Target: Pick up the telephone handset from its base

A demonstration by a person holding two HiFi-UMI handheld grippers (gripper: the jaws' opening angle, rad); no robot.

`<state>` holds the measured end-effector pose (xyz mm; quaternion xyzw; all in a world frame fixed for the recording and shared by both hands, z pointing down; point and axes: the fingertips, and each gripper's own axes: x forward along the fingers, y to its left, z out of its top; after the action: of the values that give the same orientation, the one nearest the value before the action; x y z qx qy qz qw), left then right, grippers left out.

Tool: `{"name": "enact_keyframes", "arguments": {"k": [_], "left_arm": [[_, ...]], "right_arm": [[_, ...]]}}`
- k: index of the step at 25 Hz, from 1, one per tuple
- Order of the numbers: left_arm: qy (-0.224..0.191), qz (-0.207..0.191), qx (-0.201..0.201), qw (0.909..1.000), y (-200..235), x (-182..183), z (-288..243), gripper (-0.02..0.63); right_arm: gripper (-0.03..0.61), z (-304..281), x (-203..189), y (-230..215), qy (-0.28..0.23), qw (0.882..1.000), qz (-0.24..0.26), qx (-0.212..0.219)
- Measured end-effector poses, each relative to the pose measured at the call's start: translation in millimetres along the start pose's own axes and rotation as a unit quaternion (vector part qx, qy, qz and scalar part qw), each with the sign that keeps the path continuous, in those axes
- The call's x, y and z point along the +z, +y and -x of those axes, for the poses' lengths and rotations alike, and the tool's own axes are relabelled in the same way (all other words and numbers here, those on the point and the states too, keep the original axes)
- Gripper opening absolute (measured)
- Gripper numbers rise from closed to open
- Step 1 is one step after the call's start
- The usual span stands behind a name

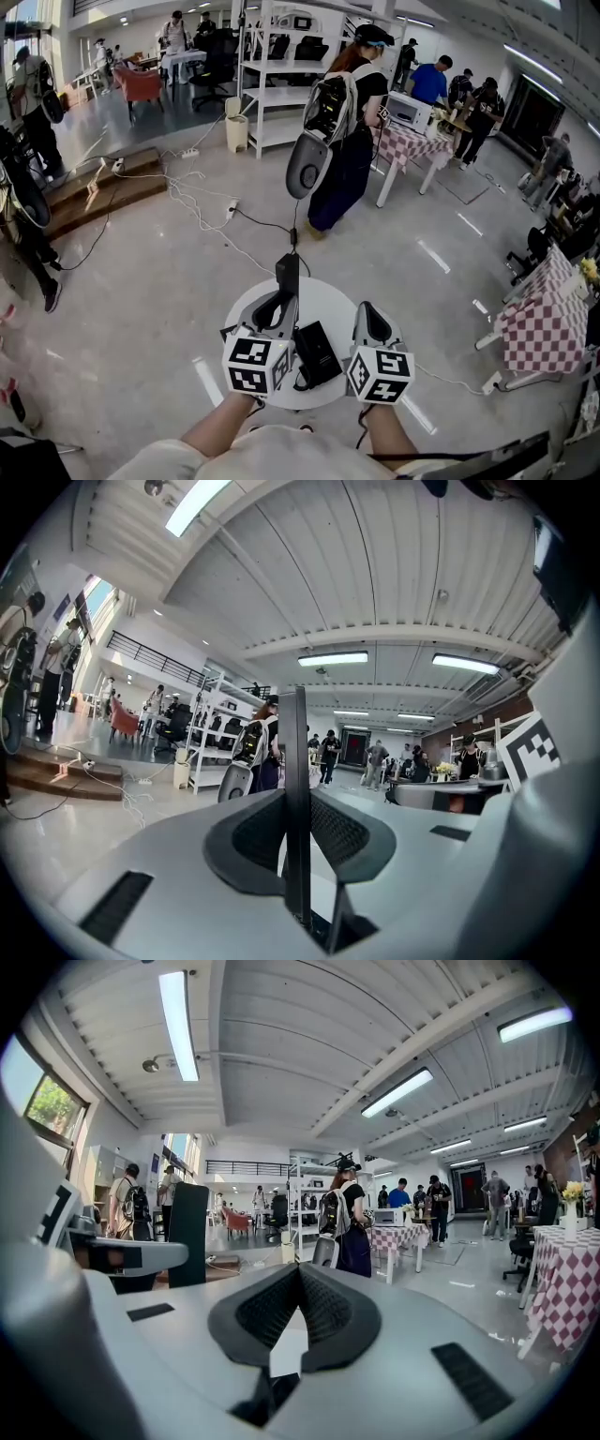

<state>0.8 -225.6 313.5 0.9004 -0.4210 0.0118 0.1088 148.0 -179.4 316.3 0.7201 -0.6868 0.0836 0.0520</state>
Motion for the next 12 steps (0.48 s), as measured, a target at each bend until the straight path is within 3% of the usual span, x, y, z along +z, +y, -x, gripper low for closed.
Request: {"name": "enact_keyframes", "arguments": {"k": [12], "left_arm": [[0.01,0.006,0.009,0.9999,-6.8,-10.6,-1.2,0.084]], "right_arm": [[0.023,0.9,-6.1,-7.3,0.008,1.0,0.001,0.009]]}}
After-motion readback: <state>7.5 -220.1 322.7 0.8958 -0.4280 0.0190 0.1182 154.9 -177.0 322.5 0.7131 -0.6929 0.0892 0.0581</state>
